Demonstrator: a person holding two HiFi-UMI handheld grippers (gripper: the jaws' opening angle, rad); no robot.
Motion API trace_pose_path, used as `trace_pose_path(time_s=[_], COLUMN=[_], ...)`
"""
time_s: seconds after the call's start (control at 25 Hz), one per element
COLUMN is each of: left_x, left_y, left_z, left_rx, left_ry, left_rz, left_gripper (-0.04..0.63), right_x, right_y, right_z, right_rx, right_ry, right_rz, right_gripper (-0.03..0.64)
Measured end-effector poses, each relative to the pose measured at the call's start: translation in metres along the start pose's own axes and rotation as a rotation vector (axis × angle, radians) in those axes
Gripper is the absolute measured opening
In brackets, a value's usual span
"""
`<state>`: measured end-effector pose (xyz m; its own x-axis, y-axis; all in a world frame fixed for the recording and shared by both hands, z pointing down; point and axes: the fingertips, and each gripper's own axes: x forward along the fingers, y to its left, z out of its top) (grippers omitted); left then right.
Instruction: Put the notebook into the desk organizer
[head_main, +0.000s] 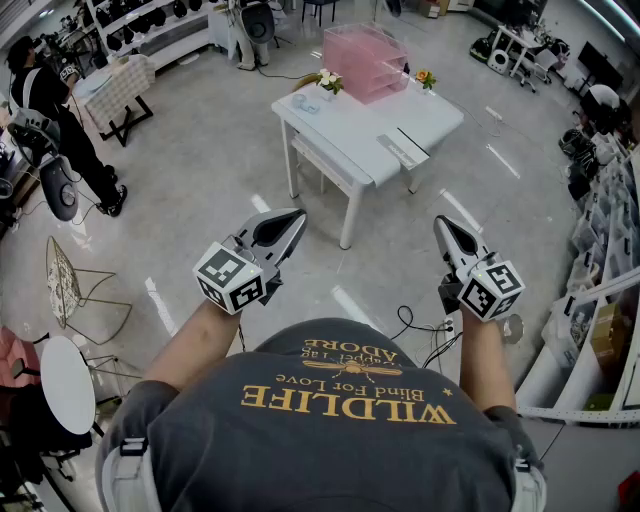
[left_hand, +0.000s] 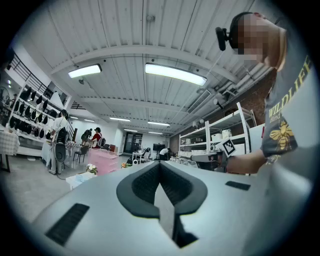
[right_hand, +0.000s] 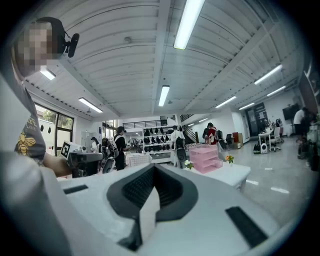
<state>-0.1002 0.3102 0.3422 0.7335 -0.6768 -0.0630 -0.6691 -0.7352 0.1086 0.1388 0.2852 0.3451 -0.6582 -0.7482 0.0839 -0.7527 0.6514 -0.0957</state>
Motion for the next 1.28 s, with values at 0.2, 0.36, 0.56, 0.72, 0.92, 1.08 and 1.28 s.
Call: trace_pose_path(time_s=[0.2, 0.36, 0.56, 0.72, 0.92, 1.08, 1.28], left_x=[0.000, 0.000, 0.001, 0.003, 0.009, 0.013, 0.019], left_y=[0.001, 0.001, 0.001, -0.001, -0.001, 0.002, 0.003], left_z=[0.000, 0.002, 0.001, 0.002, -0.001, 0.001, 0.001], left_rx=[-0.001, -0.001, 0.001, 0.008, 0.007, 0.005, 0.006], left_ry=[-0.003, -0.002, 0.002, 0.001, 0.003, 0.004, 0.010], left_rz=[0.001, -0.001, -0.004, -0.006, -0.010, -0.009, -0.007], left_gripper=[0.002, 0.000, 0.002, 0.002, 0.002, 0.002, 0.002], right_x=[0.001, 0.000, 0.002, 0.001, 0.001, 0.005, 0.010], right_y=[-0.001, -0.001, -0.002, -0.005, -0.012, -0.018, -0.022], right_z=[-0.002, 0.000, -0.001, -0.001, -0.003, -0.003, 0.001], right_rx=[-0.001, 0.004, 0.009, 0.013, 0.024, 0.027, 0.039], right_ry=[-0.002, -0.002, -0.002, -0.002, 0.004, 0.007, -0.012], right_rz=[-0.002, -0.005, -0.007, -0.009, -0.008, -0.021, 0.004], right_gripper=[-0.002, -0.002, -0.002, -0.002, -0.002, 0.000, 0.261])
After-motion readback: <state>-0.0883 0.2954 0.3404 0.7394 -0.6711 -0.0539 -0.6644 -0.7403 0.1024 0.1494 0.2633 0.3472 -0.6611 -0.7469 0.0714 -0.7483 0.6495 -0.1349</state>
